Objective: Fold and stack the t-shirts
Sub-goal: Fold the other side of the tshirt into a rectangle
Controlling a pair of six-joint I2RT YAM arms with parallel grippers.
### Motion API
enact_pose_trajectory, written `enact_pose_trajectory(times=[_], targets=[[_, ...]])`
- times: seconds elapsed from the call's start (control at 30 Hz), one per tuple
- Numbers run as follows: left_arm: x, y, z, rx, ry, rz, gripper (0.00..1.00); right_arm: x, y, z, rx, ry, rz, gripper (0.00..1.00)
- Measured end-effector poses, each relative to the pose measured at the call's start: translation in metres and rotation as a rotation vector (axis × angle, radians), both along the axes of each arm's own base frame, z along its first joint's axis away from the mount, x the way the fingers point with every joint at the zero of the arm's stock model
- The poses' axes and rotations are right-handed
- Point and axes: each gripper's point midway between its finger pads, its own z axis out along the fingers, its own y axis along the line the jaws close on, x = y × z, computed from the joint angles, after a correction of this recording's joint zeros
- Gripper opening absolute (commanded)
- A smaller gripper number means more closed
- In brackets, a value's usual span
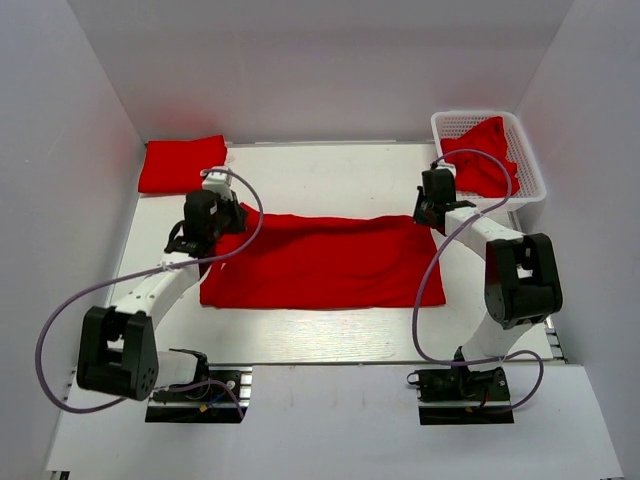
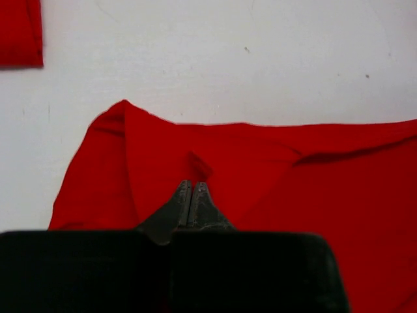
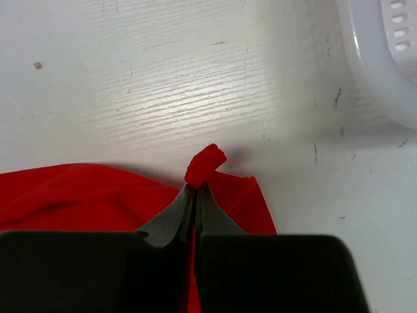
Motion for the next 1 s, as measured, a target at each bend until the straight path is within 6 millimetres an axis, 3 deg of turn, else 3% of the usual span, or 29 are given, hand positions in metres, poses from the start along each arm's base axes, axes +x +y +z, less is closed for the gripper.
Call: enact_pose_trajectory(times=[0.27, 0.6, 0.83, 1.0], targets=[[-0.052, 0.007, -0.016, -0.077, 0.055, 0.043, 0.00, -0.013, -0.003, 0.007, 0.003, -0.014, 0.000, 0.00], [-0.100, 0.012, -0.010, -0.184, 0.047, 0.084, 0.00, -0.021, -0.001, 0.025, 0.025, -0.052, 0.014, 0.00], [-0.126, 0.015, -0.045, -0.213, 0.151, 0.120, 0.00, -0.040, -0.002, 0.022, 0.038, -0.043, 0.028, 0.00], [-0.141, 0.015, -0.070, -0.232, 0.232, 0.138, 0.00, -0.050, -0.004, 0.010, 0.033, -0.012, 0.029, 0.00]])
